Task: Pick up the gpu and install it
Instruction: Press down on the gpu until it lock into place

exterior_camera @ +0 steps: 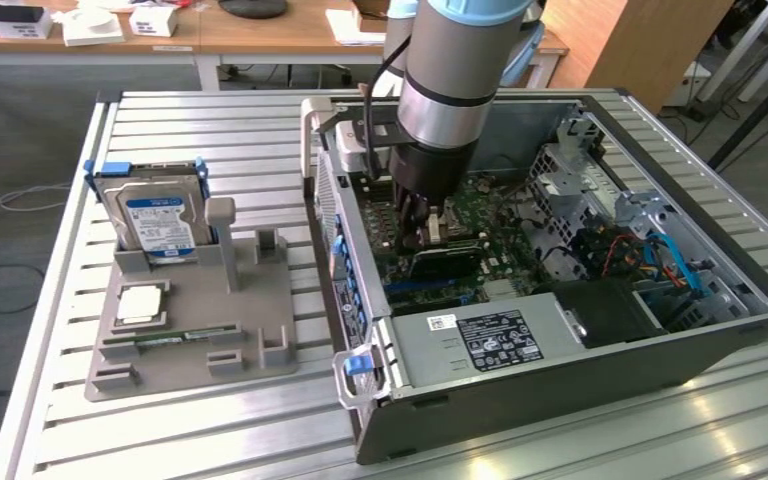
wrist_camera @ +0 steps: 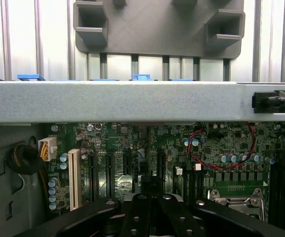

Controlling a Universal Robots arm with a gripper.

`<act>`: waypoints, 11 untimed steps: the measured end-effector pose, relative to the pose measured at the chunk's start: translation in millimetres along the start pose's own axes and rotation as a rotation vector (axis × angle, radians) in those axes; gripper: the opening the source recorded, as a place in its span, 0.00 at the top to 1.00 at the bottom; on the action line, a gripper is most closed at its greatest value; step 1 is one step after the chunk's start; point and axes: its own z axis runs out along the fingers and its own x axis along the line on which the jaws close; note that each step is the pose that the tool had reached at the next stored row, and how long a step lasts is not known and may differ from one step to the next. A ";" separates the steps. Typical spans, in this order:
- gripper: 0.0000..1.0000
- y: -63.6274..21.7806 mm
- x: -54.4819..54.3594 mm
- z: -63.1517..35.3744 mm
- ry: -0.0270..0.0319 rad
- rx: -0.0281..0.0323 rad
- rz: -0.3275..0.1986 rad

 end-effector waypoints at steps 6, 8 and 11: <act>0.89 0.0 0.1 0.4 0.0002 -0.0001 0.000; 0.89 0.0 0.0 0.5 0.0000 -0.0001 0.000; 0.89 0.0 0.0 0.6 0.0000 0.0000 0.000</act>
